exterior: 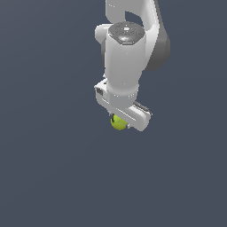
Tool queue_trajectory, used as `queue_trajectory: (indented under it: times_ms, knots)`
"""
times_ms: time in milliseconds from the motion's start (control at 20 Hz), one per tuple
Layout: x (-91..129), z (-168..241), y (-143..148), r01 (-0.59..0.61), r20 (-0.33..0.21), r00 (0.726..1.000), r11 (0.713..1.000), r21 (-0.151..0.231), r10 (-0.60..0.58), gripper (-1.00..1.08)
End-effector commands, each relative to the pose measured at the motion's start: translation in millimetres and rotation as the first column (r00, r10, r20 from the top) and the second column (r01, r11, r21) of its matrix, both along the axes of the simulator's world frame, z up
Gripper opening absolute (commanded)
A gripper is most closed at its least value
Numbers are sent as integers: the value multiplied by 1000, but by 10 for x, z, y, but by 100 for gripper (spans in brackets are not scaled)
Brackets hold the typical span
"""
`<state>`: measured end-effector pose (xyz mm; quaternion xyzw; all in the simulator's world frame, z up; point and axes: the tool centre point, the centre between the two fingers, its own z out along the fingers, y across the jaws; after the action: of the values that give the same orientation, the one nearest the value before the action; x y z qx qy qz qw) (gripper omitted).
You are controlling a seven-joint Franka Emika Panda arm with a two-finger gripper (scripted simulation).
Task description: Pick up the object and move it to a goal position.
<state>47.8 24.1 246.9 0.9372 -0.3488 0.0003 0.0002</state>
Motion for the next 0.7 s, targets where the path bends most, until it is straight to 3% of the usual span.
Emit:
queue_trajectory:
  times_ms: [0,650]
  knots:
    - [94,191,-52,0,0,1000,1000,0,0,-100]
    - [480,895,-248,-1,0,1000,1000,0,1,-100]
